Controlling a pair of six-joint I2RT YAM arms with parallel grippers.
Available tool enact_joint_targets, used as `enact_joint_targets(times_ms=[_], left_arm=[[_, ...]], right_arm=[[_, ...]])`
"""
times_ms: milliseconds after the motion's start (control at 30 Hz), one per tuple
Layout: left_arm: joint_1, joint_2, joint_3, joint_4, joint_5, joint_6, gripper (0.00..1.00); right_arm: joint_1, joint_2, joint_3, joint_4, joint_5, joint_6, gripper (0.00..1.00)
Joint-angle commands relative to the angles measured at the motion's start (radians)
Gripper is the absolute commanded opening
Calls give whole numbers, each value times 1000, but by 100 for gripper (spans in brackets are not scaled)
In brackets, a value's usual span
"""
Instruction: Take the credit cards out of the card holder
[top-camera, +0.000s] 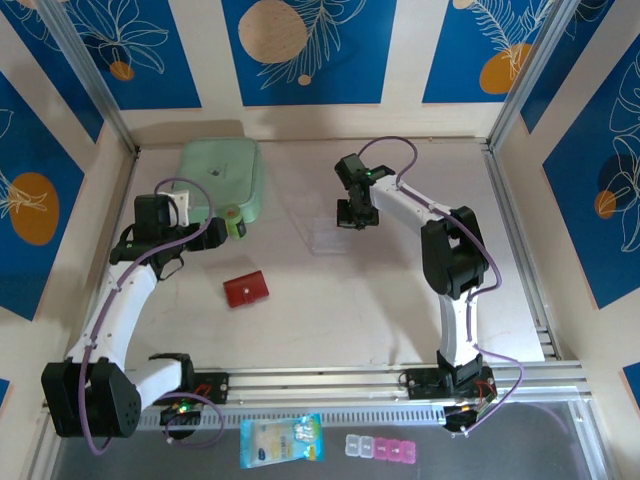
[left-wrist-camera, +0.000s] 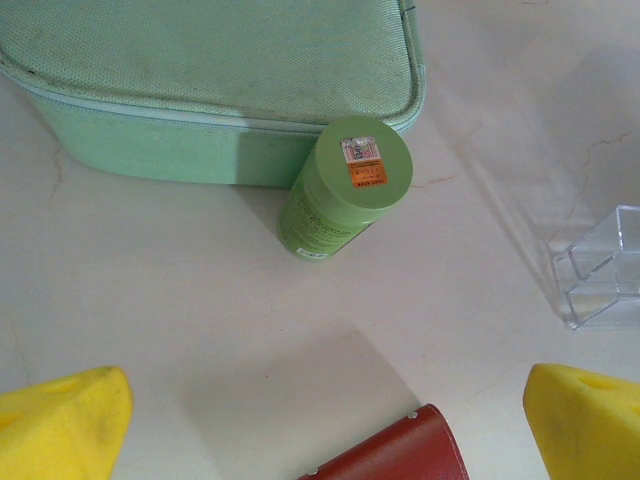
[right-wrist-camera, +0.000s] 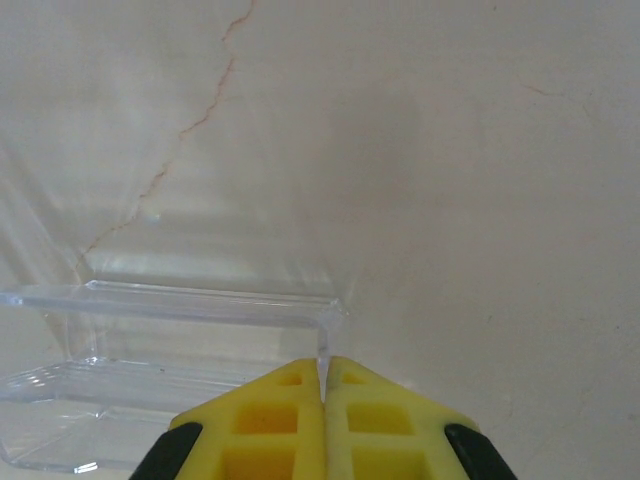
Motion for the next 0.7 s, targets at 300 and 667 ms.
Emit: enact_joint_targets(times_ms=[300, 667], left_arm=[[10, -13, -13, -5, 17, -7, 100], [10, -6, -12, -5, 22, -6, 100]], right_arm=[[-16, 49, 59, -30, -1, -4, 13], [-14, 43, 89, -37, 9, -40, 13]])
